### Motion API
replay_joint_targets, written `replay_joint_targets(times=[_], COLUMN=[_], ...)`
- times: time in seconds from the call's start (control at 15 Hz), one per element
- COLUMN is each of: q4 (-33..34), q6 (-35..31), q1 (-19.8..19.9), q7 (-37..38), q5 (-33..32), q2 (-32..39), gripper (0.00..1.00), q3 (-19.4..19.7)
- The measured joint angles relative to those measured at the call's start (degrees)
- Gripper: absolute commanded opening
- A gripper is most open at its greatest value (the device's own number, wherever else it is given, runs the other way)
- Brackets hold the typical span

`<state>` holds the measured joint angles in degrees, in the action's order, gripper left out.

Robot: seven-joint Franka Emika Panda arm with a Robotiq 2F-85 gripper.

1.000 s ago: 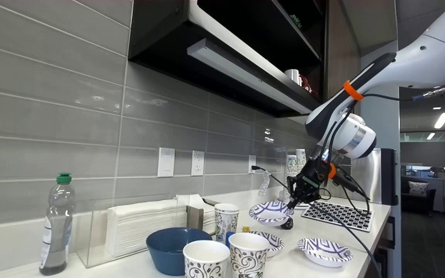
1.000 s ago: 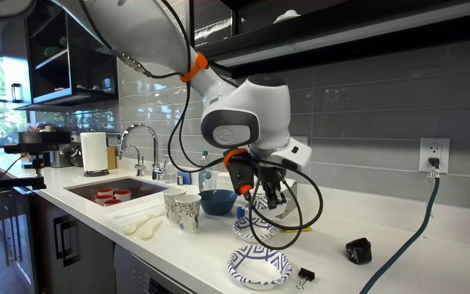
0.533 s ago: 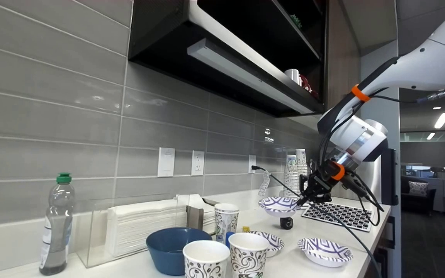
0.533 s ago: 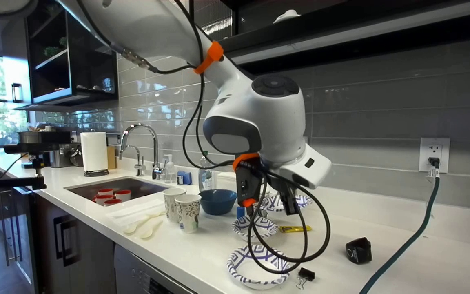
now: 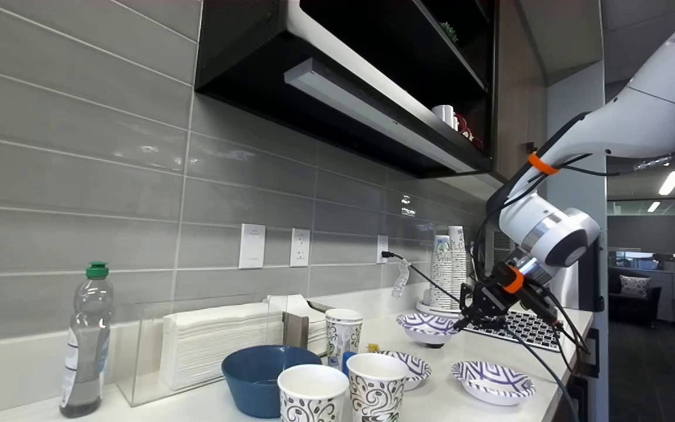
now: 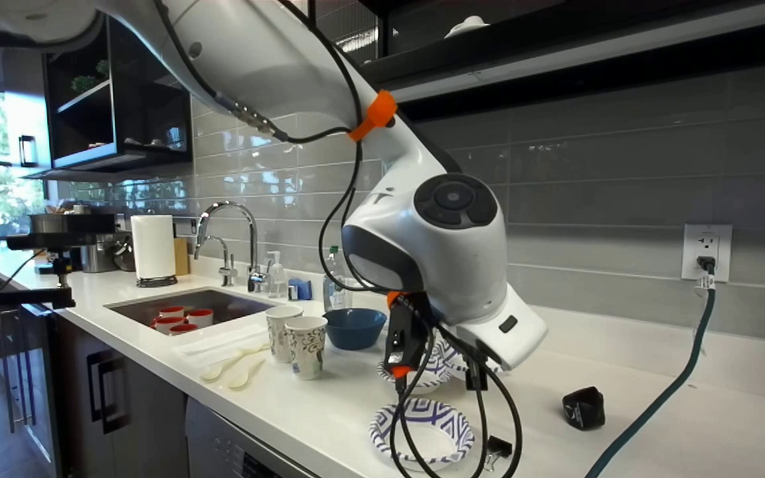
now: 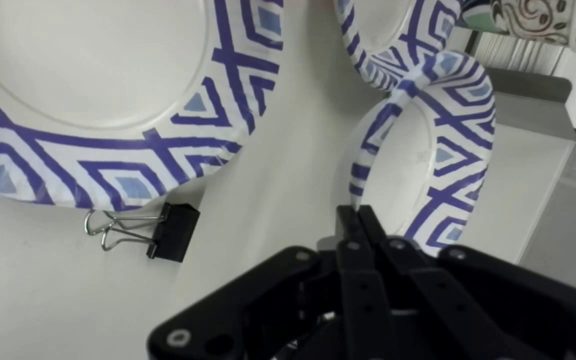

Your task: Unpack the white and brown bowls, put the one on top to the right and the second to the left on the kitchen countertop

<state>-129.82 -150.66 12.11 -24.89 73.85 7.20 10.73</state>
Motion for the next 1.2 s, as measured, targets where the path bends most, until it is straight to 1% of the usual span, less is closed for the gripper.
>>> replay_joint_targets(times=[0.33,0.4,0.47,0.53,0.73,0.8,0.93,1.0,1.13,1.2], q4=[1.21,1.42,1.58,1.72,1.89,1.92,1.9,1.74,0.67,-0.19], q6=[-2.09,-2.36,-2.52,-2.53,-2.69,-2.97,-4.38,-5.65,-9.85,-12.17], q1=[0.4,0.42,0.45,0.48,0.43,0.37,-0.04,-0.44,-1.73,-2.55], q7=[-0.26,-0.25,-0.25,-0.24,-0.24,-0.24,-0.23,0.04,1.49,2.58], q5=[2.42,2.43,2.43,2.43,2.43,2.43,2.17,1.56,-1.93,-5.02], q2=[3.69,4.1,4.44,4.65,4.66,4.59,4.08,3.63,2.17,1.22], gripper=[0.01,0.27,0.29,0.35,0.55,0.63,0.75,0.83,0.98,0.99], q3=[0.37,0.5,0.59,0.61,0.6,0.58,0.47,0.47,0.47,0.48])
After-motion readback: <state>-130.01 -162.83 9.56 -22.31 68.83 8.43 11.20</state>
